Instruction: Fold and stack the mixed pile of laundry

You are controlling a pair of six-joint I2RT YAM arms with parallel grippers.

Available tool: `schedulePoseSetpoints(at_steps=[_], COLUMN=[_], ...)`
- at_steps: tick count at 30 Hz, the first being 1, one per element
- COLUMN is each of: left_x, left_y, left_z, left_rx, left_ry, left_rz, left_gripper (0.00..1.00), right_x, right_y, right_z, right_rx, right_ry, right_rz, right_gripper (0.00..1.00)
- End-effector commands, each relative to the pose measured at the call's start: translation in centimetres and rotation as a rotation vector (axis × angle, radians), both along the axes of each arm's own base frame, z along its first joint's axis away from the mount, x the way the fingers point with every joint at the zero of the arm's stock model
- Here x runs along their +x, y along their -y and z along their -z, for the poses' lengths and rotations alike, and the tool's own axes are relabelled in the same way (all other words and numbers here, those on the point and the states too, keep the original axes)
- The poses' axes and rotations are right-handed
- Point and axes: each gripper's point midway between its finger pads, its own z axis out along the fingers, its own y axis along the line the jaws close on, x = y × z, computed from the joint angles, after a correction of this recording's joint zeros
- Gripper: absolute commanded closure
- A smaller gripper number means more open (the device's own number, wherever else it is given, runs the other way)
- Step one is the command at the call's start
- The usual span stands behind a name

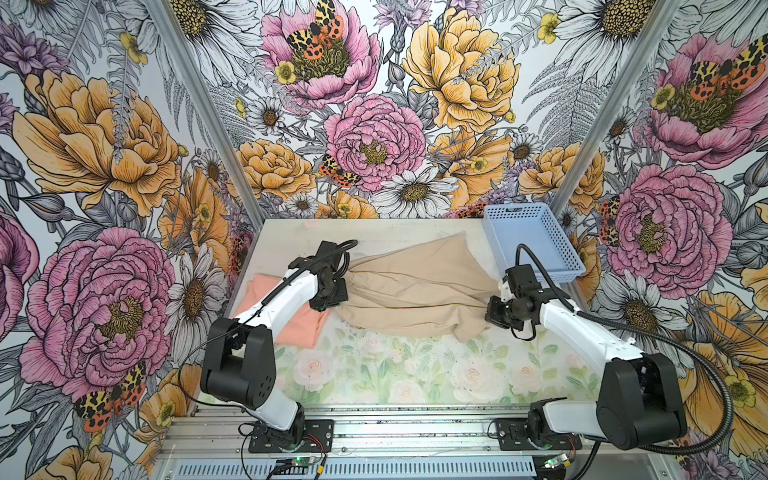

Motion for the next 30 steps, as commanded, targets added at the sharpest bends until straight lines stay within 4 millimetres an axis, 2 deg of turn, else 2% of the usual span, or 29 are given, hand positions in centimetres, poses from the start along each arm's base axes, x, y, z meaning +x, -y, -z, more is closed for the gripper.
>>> schedulePoseSetpoints(at_steps=[1,3,6,10,11,13,16,19,22,25,30], left_x=[-1.4,-2.0,-2.2,-0.9,-0.5,0.1,0.5,0.6,0.6,0.6,0.6], left_y=[0.4,0.9,1.5,1.7,1.7,1.7,1.5,1.5,1.4,1.3,1.3], left_z=[-0.7,-0.6,0.0,0.4,0.5,0.5,0.7,0.8,0.7,0.7,0.8], left_rx=[-0.048,-0.064,-0.056,-0.042,-0.039,-0.032,-0.022,-0.025,-0.027,-0.029,-0.03], left_ry=[0.02,0.016,-0.001,-0.003,0.001,0.005,0.001,0.002,0.005,0.004,0.001], left_rz=[-0.017,-0.01,0.009,0.014,0.016,0.02,0.022,0.02,0.017,0.016,0.021], left_gripper=[1.0,1.0,1.0,1.0,1.0,1.0,1.0,1.0,1.0,1.0,1.0], right_x=[-1.5,-0.7,2.0,7.9,9.0,10.2,9.2,6.3,3.1,1.1,0.8], right_y=[1.6,2.6,3.5,2.9,2.8,3.1,3.8,3.6,2.7,2.1,2.0], right_z=[-3.0,-3.6,-3.6,-3.0,-2.6,-2.5,-3.5,-3.9,-2.5,0.3,3.4], right_rx=[-0.018,-0.022,-0.039,0.004,0.009,-0.01,-0.066,-0.062,-0.029,0.011,0.018], right_ry=[-0.008,-0.014,-0.027,-0.018,-0.029,-0.027,0.002,0.012,-0.003,-0.033,-0.043], right_rz=[-0.049,-0.031,-0.022,-0.033,-0.038,-0.03,-0.014,-0.007,-0.007,0.003,0.006], right_gripper=[1.0,1.0,1.0,1.0,0.96,0.81,0.66,0.63,0.63,0.63,0.65])
